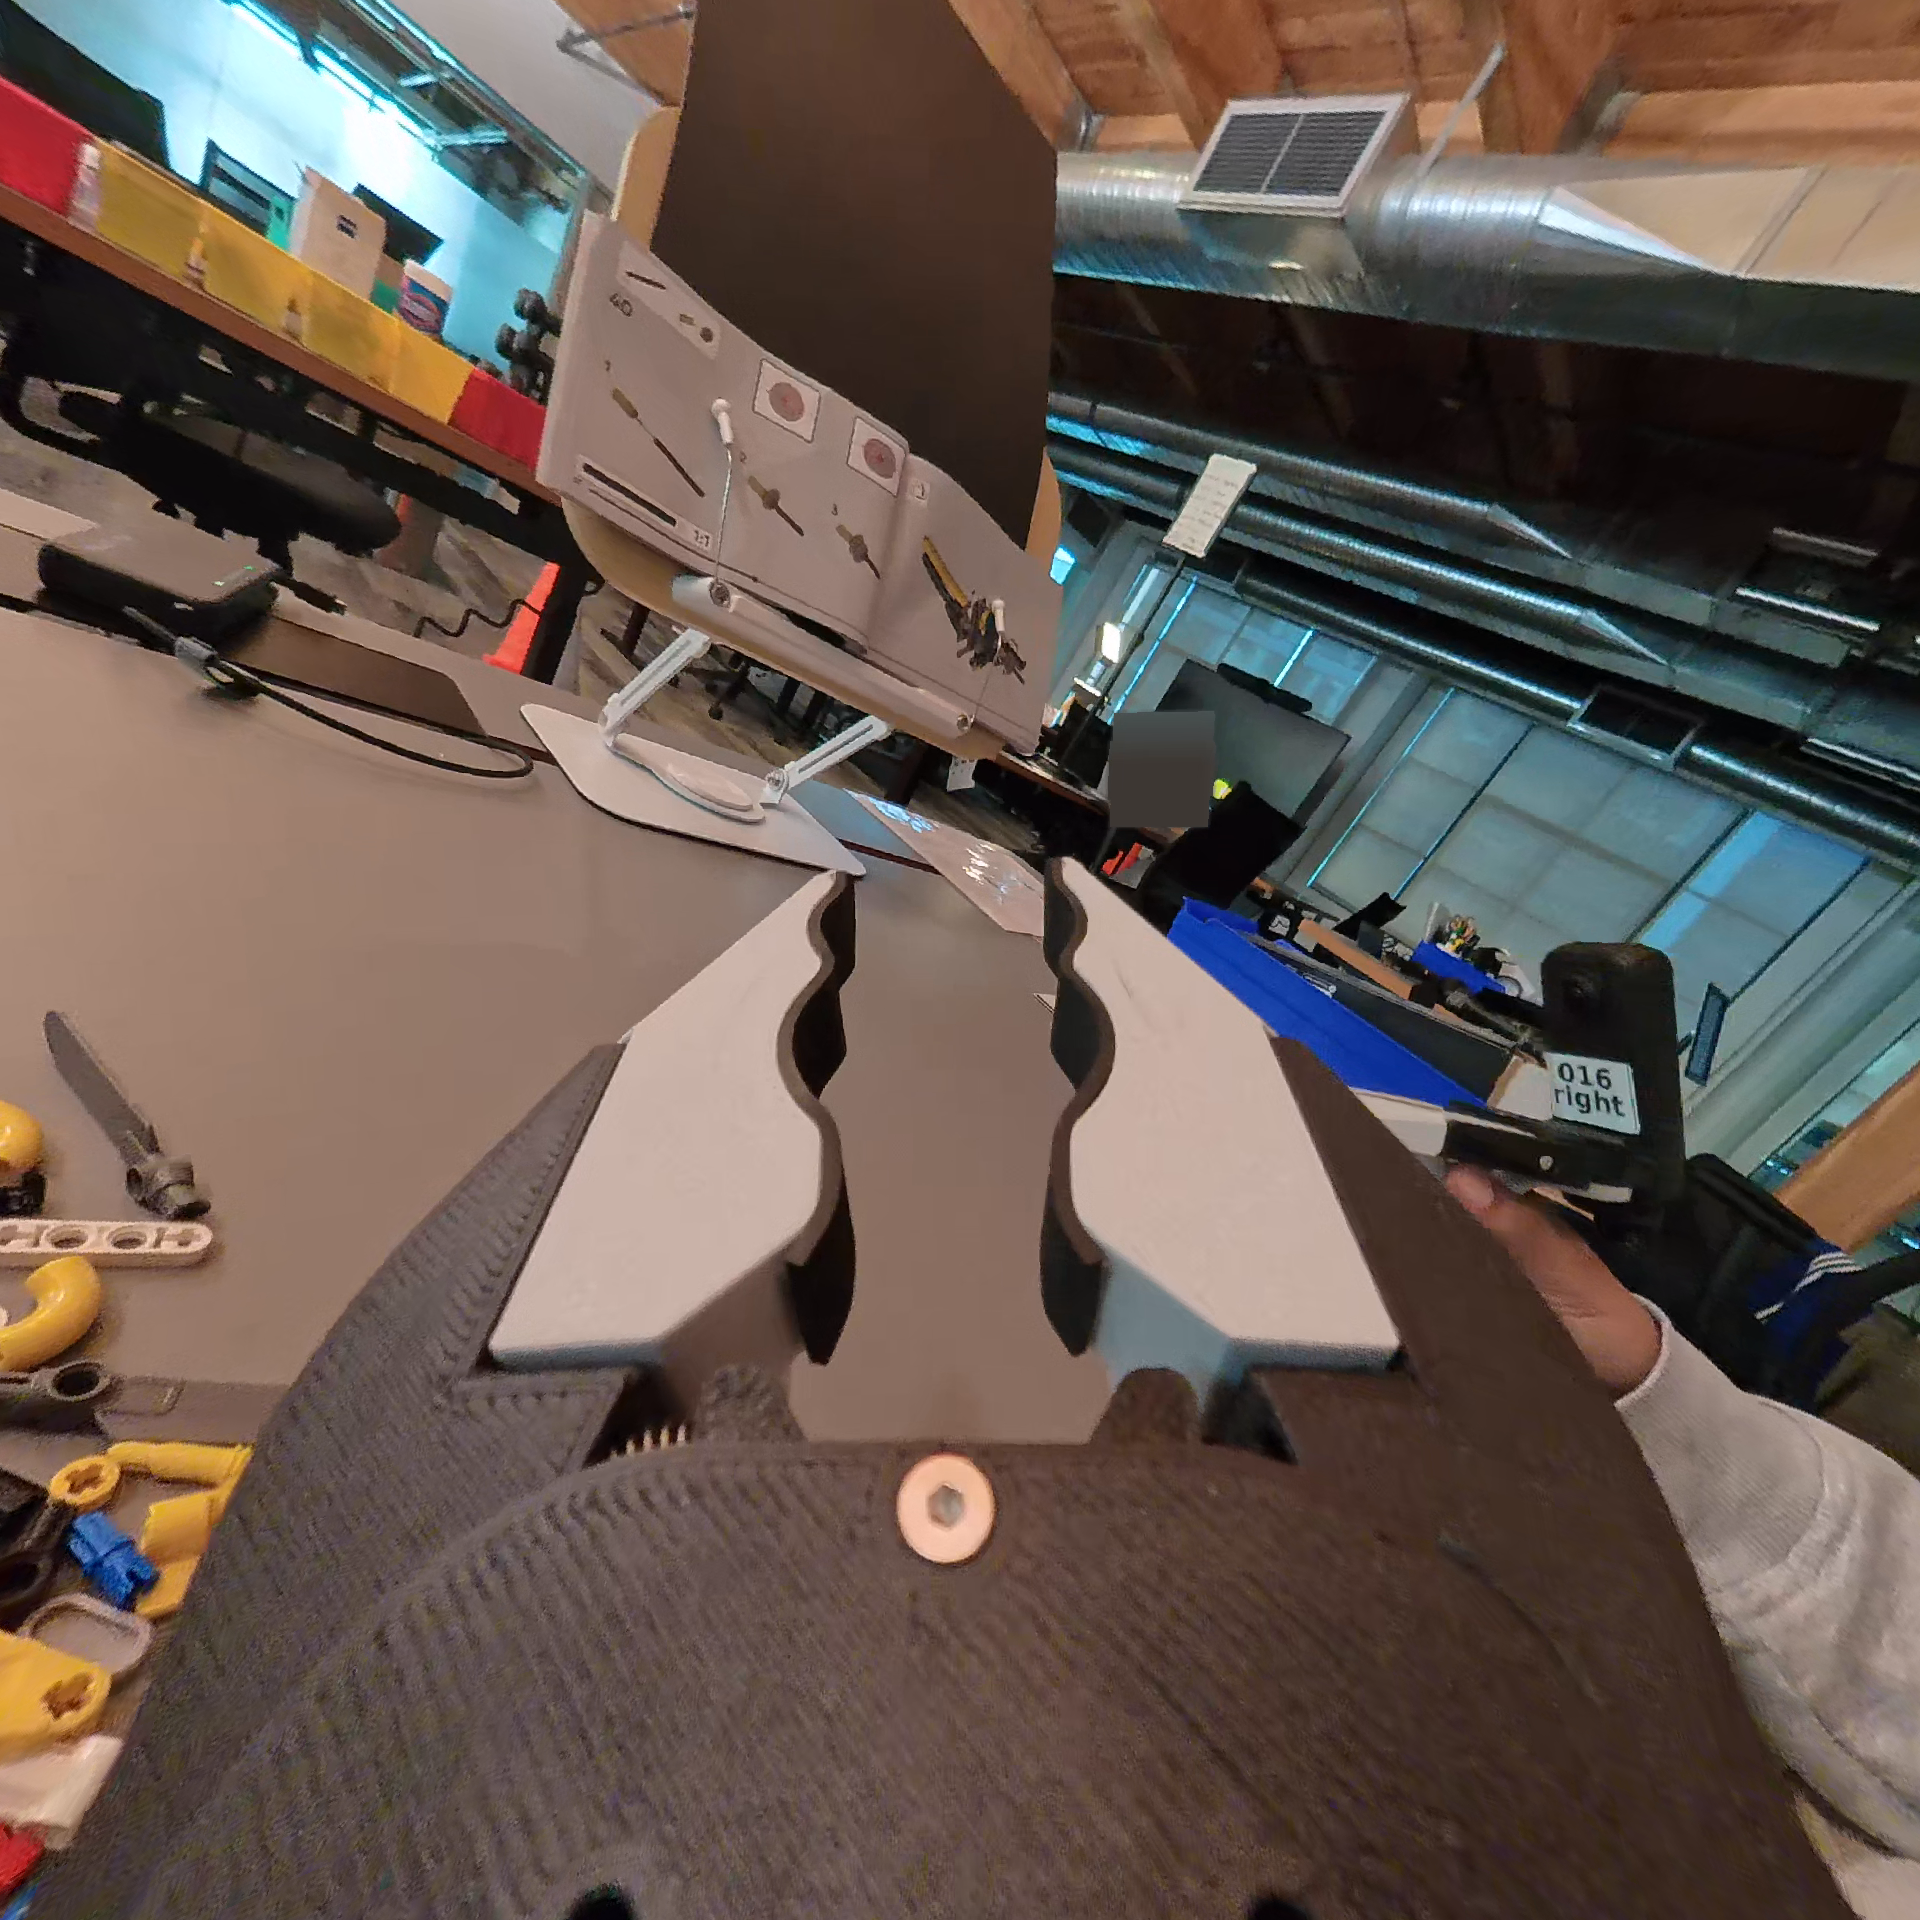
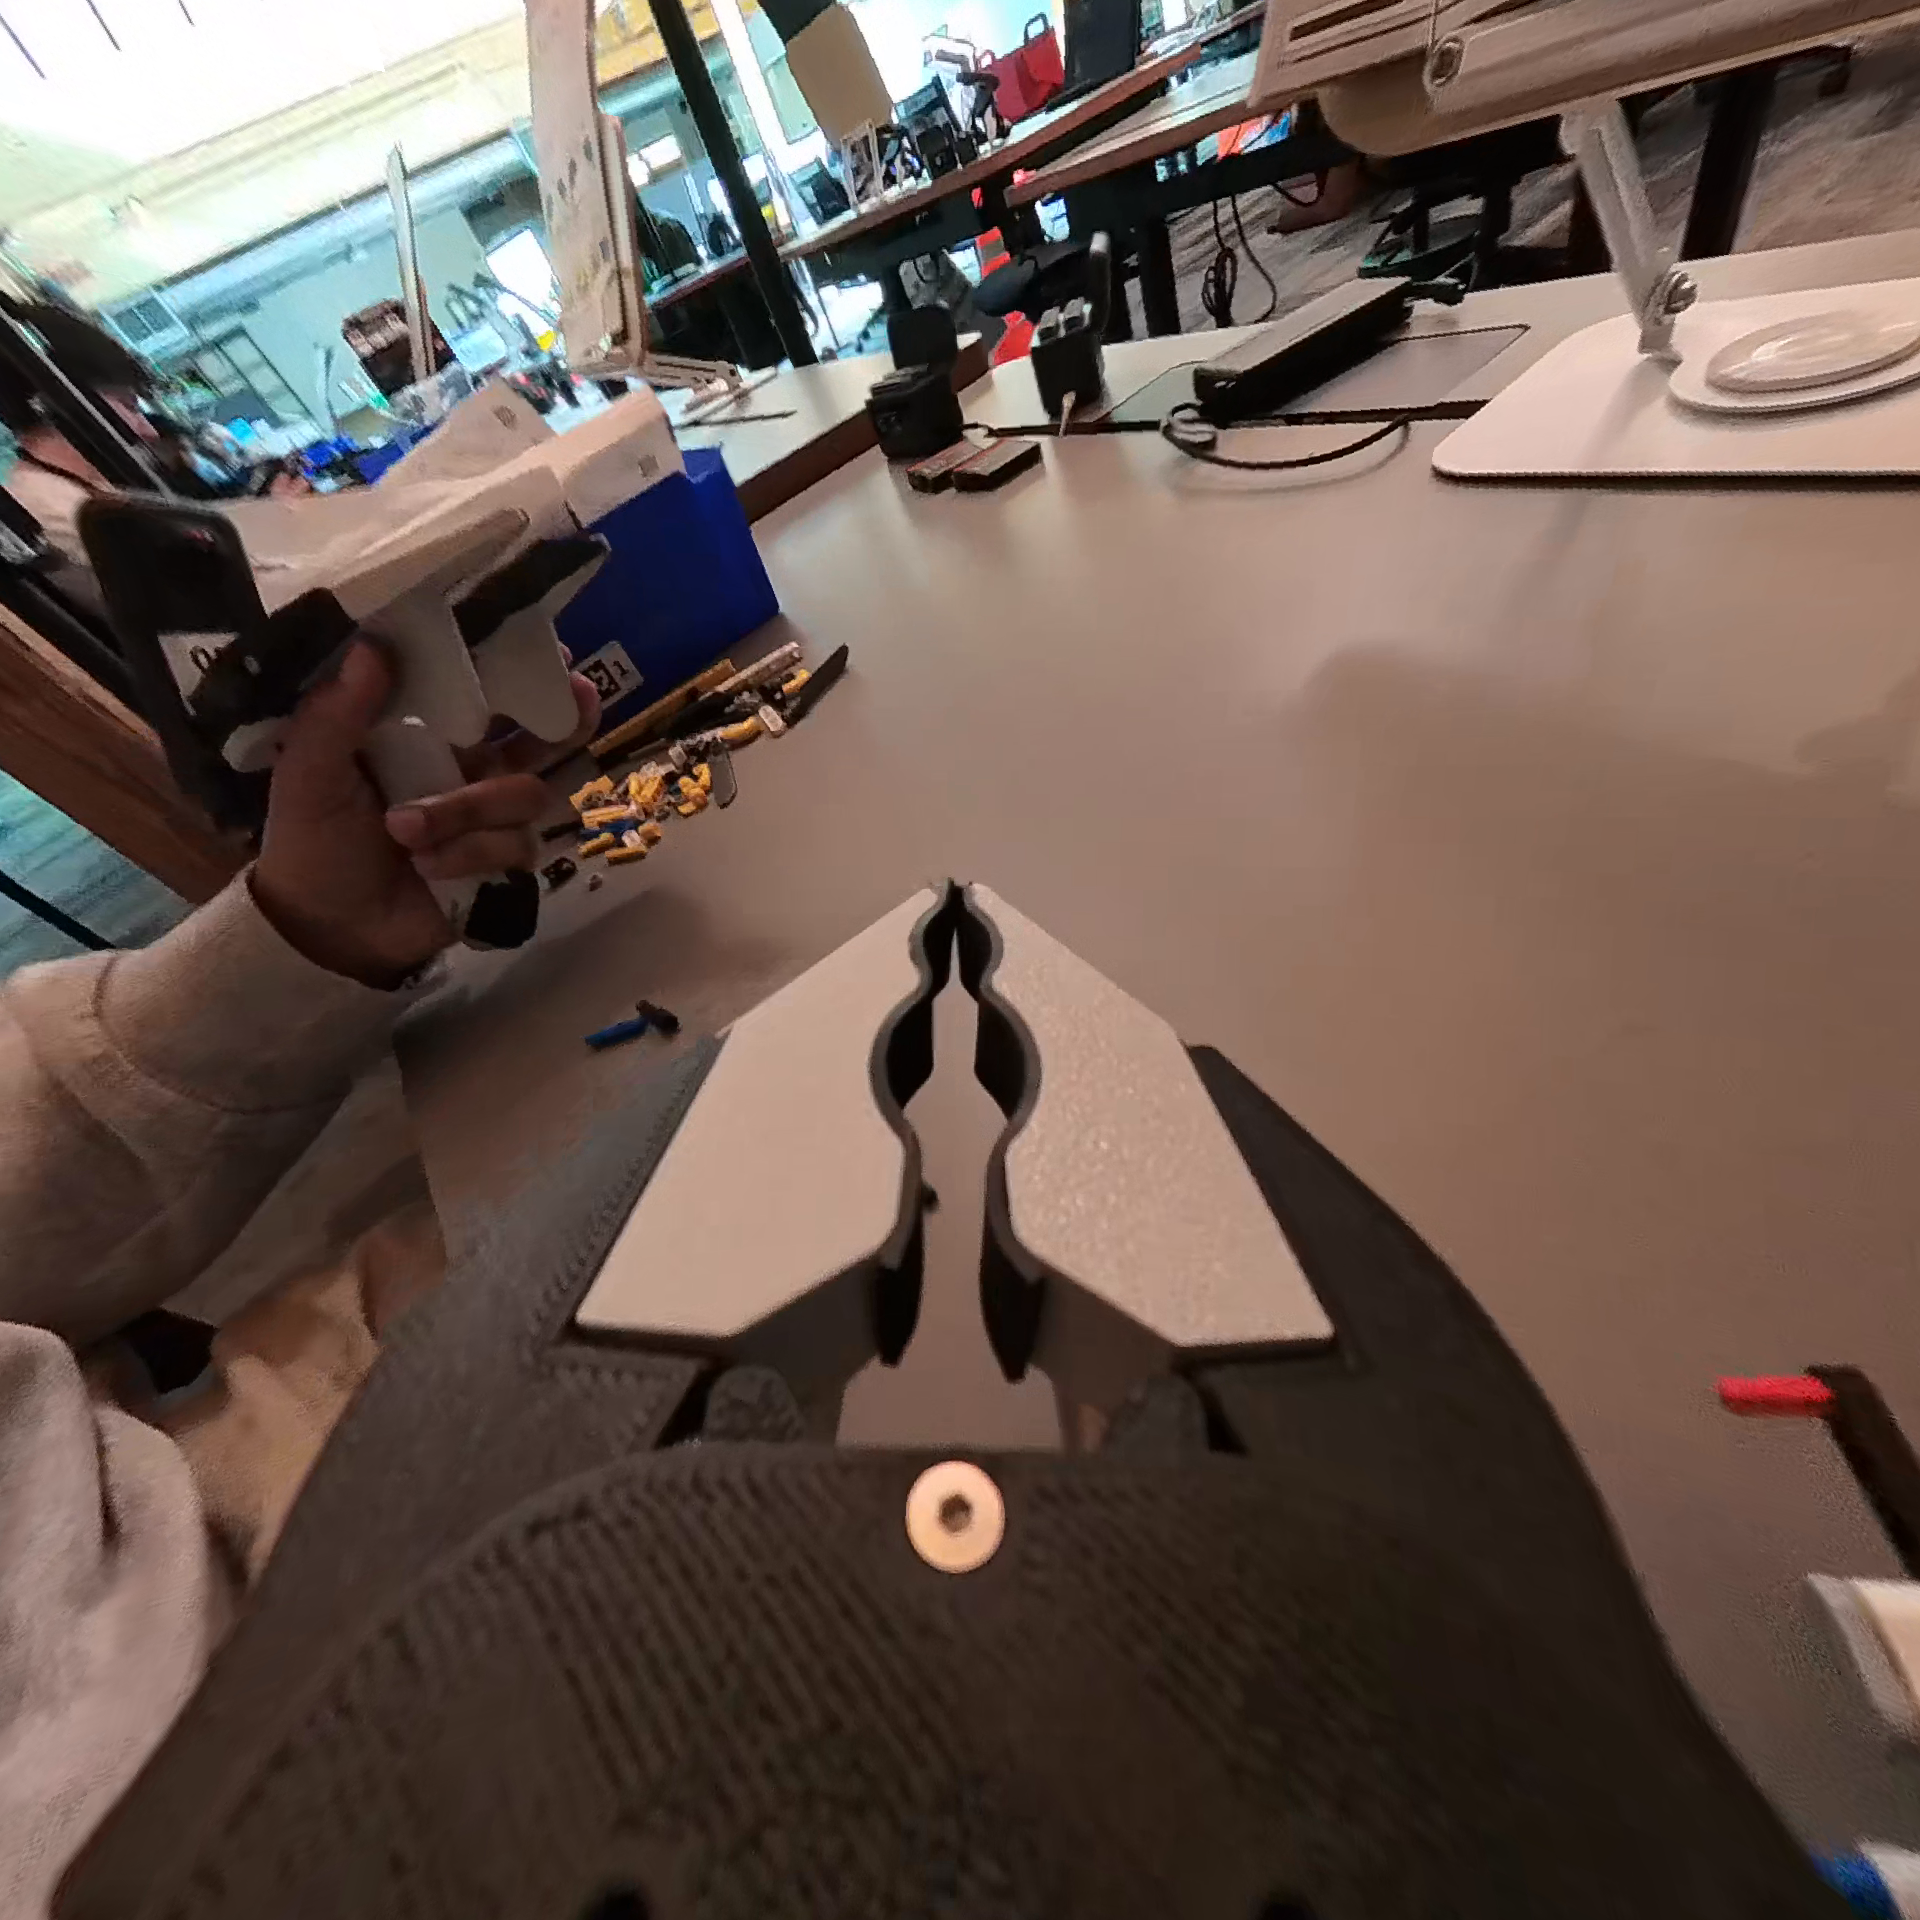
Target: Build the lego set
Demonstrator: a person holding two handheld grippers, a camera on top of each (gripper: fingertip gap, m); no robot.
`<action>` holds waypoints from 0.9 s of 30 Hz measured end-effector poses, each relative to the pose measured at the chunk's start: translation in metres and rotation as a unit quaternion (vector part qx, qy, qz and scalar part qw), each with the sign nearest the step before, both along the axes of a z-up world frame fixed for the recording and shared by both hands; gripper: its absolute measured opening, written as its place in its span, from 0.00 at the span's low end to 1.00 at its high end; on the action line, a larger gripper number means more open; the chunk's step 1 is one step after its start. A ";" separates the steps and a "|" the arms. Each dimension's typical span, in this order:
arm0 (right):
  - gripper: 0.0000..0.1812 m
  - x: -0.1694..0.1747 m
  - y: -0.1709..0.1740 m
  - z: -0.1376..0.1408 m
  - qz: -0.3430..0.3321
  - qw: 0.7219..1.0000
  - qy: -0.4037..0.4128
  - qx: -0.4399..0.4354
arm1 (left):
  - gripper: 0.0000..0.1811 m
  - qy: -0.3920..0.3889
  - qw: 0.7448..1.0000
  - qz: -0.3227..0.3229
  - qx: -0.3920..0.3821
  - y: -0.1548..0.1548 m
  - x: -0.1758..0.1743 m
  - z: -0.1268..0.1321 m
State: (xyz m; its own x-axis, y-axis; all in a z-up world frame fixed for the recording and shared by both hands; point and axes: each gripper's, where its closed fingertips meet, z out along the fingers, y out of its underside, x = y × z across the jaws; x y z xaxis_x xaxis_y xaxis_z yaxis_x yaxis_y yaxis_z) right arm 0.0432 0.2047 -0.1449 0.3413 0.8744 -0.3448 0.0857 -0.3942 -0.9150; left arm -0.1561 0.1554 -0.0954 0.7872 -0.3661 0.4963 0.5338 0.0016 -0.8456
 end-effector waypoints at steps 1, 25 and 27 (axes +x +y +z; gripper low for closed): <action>0.00 0.001 -0.002 -0.003 -0.001 1.000 -0.011 0.009 | 0.20 -0.004 1.000 -0.002 -0.001 -0.001 0.001 0.000; 0.05 0.001 0.007 -0.032 -0.043 0.997 -0.055 -0.038 | 0.18 -0.035 0.996 -0.077 -0.020 0.043 0.032 -0.013; 0.07 -0.007 0.011 -0.028 -0.027 0.998 -0.029 -0.047 | 0.18 -0.027 0.995 -0.094 -0.020 0.049 0.045 -0.011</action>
State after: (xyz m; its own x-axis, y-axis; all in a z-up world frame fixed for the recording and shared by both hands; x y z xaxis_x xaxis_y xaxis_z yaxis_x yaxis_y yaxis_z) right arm 0.0365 0.2155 -0.1725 0.4095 0.8184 -0.4032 0.1136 -0.4843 -0.8675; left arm -0.1113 0.2046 -0.1063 0.6788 -0.4838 0.5524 0.5659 -0.1348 -0.8134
